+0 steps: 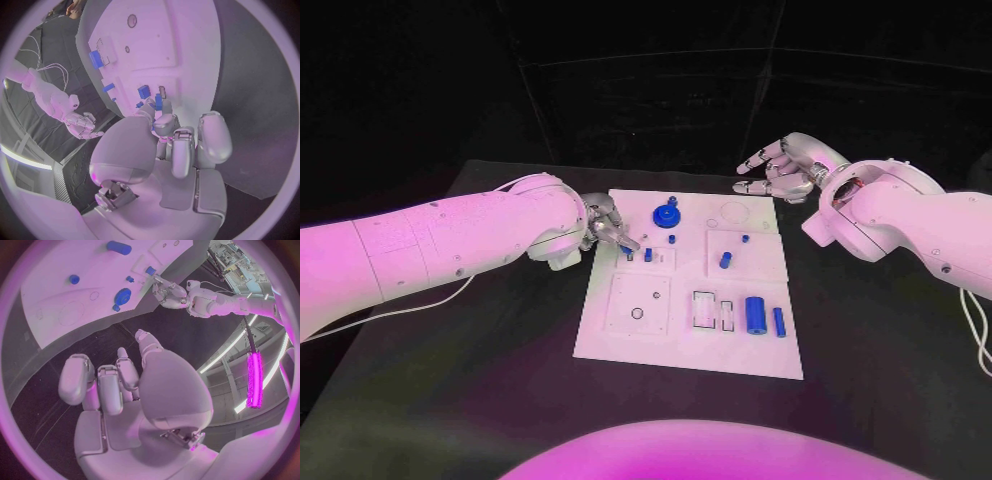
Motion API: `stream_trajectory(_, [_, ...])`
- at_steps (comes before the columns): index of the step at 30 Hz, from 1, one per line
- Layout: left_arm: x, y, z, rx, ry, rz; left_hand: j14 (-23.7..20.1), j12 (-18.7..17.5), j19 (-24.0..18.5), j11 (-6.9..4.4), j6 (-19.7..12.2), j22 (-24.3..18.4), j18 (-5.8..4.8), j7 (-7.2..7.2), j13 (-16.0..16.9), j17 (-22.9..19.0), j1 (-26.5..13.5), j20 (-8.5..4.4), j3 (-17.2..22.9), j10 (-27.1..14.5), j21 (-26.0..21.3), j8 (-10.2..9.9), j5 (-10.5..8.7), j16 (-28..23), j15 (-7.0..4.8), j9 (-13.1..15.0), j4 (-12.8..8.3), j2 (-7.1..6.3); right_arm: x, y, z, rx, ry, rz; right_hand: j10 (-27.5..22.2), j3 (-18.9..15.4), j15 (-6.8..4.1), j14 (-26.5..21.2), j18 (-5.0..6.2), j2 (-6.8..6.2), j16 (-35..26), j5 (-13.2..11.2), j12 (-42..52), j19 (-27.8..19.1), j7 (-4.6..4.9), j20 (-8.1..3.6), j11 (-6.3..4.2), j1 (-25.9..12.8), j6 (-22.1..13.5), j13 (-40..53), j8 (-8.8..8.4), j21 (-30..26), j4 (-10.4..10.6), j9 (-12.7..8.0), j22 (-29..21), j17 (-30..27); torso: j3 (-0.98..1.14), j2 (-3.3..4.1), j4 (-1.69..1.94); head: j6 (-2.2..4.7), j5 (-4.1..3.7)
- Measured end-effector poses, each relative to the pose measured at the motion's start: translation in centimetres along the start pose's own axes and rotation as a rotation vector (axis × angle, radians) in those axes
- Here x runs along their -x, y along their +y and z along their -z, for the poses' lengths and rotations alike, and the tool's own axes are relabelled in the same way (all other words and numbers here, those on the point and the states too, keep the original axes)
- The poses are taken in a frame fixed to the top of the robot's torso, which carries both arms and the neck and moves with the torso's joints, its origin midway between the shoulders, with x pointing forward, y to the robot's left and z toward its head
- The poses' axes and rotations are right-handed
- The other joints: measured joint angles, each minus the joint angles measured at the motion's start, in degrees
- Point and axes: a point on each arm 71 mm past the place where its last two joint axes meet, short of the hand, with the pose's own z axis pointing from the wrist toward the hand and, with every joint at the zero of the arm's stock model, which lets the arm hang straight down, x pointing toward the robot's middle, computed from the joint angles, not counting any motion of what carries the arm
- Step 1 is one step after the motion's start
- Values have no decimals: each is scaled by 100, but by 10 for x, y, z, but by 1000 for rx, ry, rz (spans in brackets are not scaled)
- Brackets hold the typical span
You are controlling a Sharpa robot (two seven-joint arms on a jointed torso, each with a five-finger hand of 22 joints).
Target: Assemble the parts on the task board
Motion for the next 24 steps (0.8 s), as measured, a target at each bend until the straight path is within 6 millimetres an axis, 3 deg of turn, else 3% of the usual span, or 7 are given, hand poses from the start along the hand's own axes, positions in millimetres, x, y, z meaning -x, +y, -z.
stream_trajectory(11, [-9, 8, 8, -17, -67, 90, 0, 27, 16, -1, 2, 58, -1, 1, 19, 0, -9, -16, 17, 42, 35, -3, -1, 0, 0, 9, 16, -8, 1, -1, 0, -2, -1, 0, 0, 0, 0, 0, 0, 0, 0, 0, 0, 0, 0, 0, 0, 0, 0, 0, 0, 0, 0, 0, 0, 0, 2, -3, 5, -24, 21])
stream_trajectory(24, [-23, 15, 3, -19, -121, 127, -1, 27, 49, -9, 3, 109, -1, 2, -10, 0, -23, -8, 26, 53, 86, 25, -6, 0, -1, 4, 25, -21, 1, -1, 0, -3, -2, 0, 0, 0, 0, 0, 0, 0, 0, 0, 0, 0, 0, 0, 0, 0, 0, 0, 0, 0, 0, 0, 0, 0, 1, -2, -5, -40, 42])
